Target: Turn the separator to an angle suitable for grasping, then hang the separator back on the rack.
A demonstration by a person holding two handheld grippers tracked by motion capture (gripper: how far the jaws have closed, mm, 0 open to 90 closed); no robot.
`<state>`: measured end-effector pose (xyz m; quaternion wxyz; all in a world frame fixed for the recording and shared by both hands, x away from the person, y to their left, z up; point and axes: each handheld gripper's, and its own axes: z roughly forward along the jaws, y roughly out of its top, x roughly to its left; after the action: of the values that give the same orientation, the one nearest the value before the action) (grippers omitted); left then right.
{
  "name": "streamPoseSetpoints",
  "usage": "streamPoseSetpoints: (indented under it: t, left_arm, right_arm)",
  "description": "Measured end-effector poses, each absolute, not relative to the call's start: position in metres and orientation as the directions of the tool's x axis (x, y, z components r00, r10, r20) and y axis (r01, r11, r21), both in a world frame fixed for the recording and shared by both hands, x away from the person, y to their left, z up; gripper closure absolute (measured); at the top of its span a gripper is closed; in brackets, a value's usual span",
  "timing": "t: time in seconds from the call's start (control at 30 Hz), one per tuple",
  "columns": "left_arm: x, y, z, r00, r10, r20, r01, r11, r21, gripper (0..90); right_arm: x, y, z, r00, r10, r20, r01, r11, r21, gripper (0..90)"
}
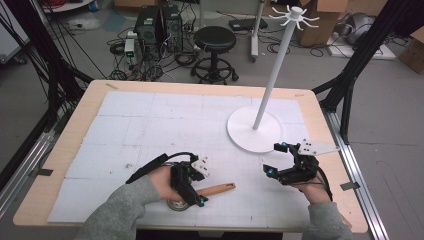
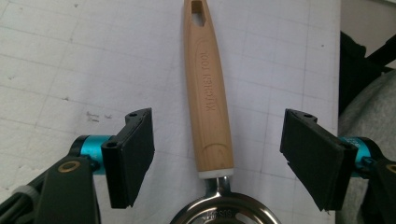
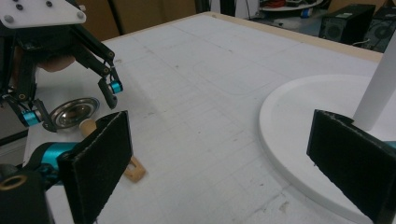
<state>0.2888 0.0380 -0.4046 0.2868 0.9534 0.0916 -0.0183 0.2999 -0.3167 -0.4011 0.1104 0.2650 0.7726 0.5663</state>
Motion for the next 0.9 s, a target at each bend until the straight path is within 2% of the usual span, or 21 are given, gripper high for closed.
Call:
streamPoseSetpoints:
  t: [0.27,0.4,0.57,0.7,0.9]
  left_arm:
    - [0.289,0.035,-0.41,0.984,0.162,-0.076,0.178,-0.833,0.524,29.4]
    - [0.289,0.034,-0.411,0.986,0.151,-0.069,0.165,-0.846,0.507,36.3]
    - [0.287,0.032,-0.415,0.987,0.151,-0.061,0.162,-0.865,0.476,39.8]
    - [0.287,0.031,-0.417,0.987,0.147,-0.068,0.162,-0.875,0.456,46.1]
    - [0.289,0.031,-0.416,0.984,0.159,-0.077,0.176,-0.876,0.45,48.7]
  right_arm:
    - [0.3,-0.317,-0.401,-0.833,0.537,0.133,0.288,0.216,0.933,6.1]
    - [0.301,-0.317,-0.401,-0.834,0.537,0.126,0.283,0.221,0.933,6.1]
    - [0.3,-0.317,-0.401,-0.832,0.539,0.131,0.288,0.218,0.933,6.1]
    - [0.3,-0.316,-0.401,-0.835,0.535,0.128,0.283,0.219,0.934,6.0]
    - [0.303,-0.315,-0.403,-0.839,0.529,0.128,0.289,0.234,0.928,6.1]
